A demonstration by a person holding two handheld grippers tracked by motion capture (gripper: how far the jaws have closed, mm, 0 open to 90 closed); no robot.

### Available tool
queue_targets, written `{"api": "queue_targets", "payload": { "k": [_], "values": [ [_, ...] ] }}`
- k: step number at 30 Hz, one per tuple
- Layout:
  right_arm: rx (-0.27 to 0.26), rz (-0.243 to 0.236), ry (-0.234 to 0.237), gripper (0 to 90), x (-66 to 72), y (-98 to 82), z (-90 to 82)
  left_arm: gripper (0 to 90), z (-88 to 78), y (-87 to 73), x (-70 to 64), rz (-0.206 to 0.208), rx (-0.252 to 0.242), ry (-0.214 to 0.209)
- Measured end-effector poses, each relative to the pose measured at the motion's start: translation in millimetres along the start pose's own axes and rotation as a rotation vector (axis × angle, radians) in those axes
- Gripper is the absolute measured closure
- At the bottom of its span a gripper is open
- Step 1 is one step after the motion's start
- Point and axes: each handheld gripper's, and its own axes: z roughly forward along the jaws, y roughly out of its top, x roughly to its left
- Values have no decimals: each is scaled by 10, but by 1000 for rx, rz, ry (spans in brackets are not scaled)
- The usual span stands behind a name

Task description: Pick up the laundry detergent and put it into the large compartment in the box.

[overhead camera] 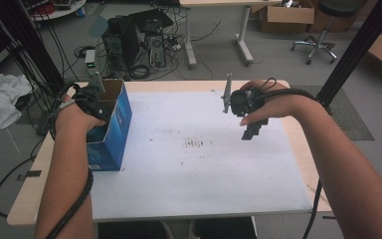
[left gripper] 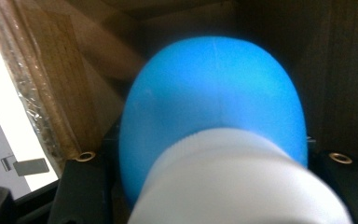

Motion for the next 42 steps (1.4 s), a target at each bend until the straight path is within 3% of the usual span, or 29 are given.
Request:
{"api": "queue_targets", "payload": {
  "k": [3,6,17,30,42],
  "values": [
    [1,-3,2,159,3,3,3,327,-32,-5,-25,13,-3,-5],
    [3,-4,2,160,4,10,7,330,-43,0,-43,21,10,15],
    [2,-6,4,159,0,13,9,324,-88,-21,-26,13,2,0],
    [-4,-10,2,159,21,21,-1,263,-355,-79,-52,-7,-35,18],
    [-12,-10,-3,160,30,-6,-21,226,-493,-142,-47,-9,-54,36]
  ]
}}
